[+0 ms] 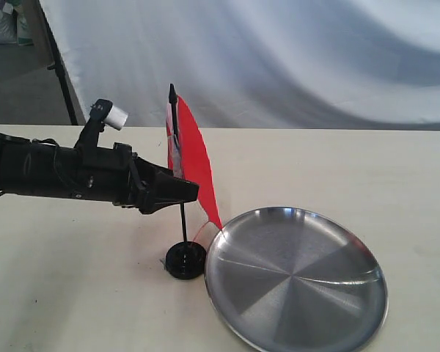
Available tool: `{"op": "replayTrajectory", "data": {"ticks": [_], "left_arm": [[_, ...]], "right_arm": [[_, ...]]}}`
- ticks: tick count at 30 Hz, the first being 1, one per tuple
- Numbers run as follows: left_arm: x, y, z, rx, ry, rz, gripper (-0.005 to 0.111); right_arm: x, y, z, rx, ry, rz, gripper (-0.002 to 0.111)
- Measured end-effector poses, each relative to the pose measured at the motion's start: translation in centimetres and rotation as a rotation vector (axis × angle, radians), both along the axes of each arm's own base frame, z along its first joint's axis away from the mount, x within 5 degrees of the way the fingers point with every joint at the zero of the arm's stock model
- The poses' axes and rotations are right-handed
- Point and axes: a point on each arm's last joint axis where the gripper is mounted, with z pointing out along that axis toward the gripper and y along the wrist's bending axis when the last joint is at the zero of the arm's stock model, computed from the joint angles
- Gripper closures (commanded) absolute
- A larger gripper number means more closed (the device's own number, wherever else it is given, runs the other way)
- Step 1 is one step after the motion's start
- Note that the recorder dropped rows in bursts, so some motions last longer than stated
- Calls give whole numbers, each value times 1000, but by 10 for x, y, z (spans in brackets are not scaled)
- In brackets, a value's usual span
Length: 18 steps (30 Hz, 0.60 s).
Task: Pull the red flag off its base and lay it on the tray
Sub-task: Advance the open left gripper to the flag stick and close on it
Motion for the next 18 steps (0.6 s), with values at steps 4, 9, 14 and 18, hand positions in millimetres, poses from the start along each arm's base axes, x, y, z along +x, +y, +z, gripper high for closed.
{"op": "replayTrajectory", "data": {"ticks": [4,9,14,18], "left_arm": [[3,-2,1,-7,-11,-12,45],[3,-2,2,-12,-22,-24,55],[3,-2,2,-8,-28,-27,70],[3,-2,2,-8,-28,-27,84]], "right_arm": [[0,0,0,0,0,0,109],[0,0,0,0,0,0,109],[0,0,0,0,0,0,109],[0,0,0,0,0,0,109]]}}
